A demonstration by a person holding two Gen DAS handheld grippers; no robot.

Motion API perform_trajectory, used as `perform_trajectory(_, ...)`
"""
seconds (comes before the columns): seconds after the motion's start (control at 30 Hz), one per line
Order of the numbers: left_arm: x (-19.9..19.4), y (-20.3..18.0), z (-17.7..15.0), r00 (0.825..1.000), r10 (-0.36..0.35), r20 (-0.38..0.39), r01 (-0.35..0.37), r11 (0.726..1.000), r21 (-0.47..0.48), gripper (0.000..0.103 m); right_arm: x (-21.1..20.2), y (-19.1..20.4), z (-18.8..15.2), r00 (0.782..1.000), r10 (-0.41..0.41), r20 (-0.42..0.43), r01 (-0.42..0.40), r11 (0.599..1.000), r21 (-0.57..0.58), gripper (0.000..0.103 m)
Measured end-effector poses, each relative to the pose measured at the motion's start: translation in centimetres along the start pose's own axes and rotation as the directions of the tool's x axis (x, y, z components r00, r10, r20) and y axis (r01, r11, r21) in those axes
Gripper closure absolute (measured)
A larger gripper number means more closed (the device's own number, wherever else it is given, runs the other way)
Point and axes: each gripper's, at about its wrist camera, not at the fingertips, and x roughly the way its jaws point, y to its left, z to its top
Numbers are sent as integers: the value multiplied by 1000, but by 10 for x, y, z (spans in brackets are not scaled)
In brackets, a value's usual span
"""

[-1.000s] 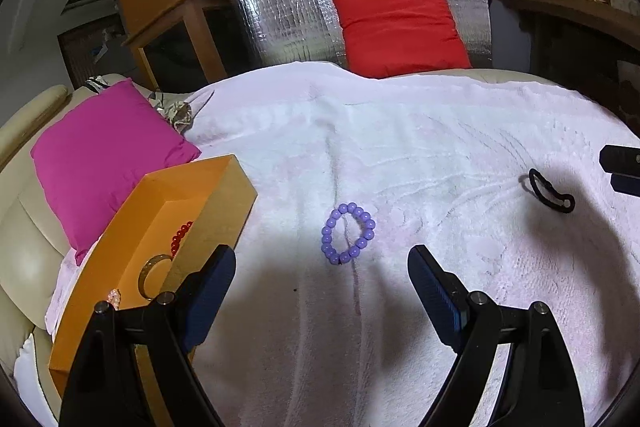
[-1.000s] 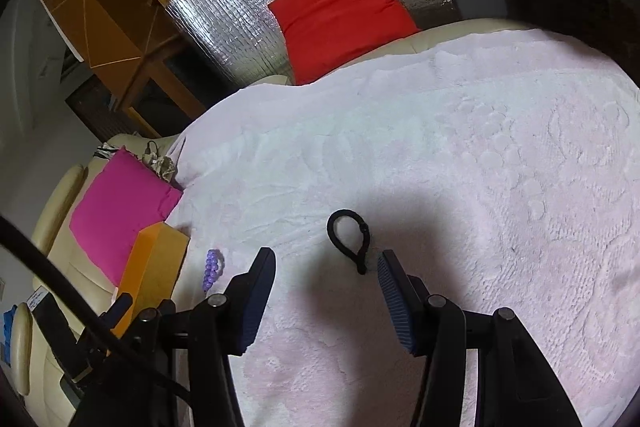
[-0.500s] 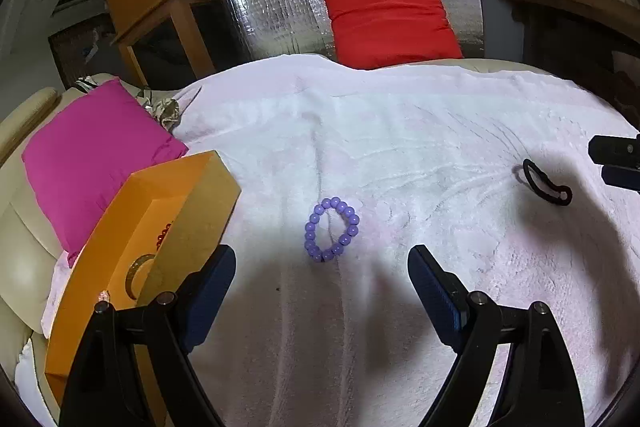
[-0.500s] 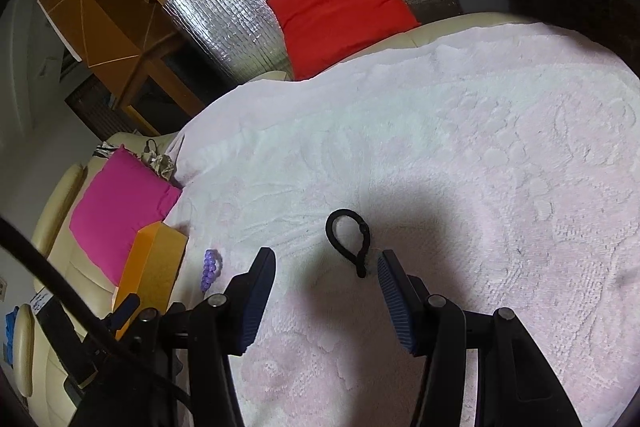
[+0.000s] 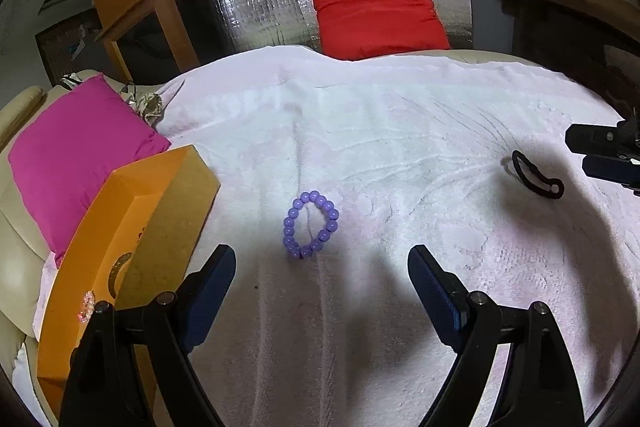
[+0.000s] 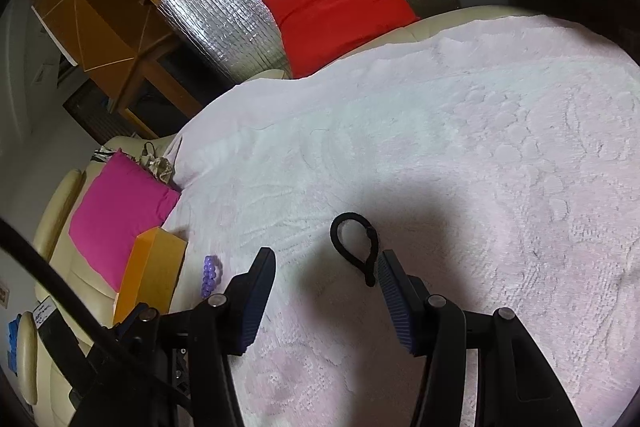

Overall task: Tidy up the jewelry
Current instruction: 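Move the left tool to the purple bead bracelet while the right tool reaches the black hair tie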

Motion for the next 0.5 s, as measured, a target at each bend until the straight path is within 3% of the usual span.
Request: perform_trajectory(0.5,4,-2,2,999,-27,-18,27,1000,-7,15,4,-2,2,1000,-4,6,4,1000,0,47)
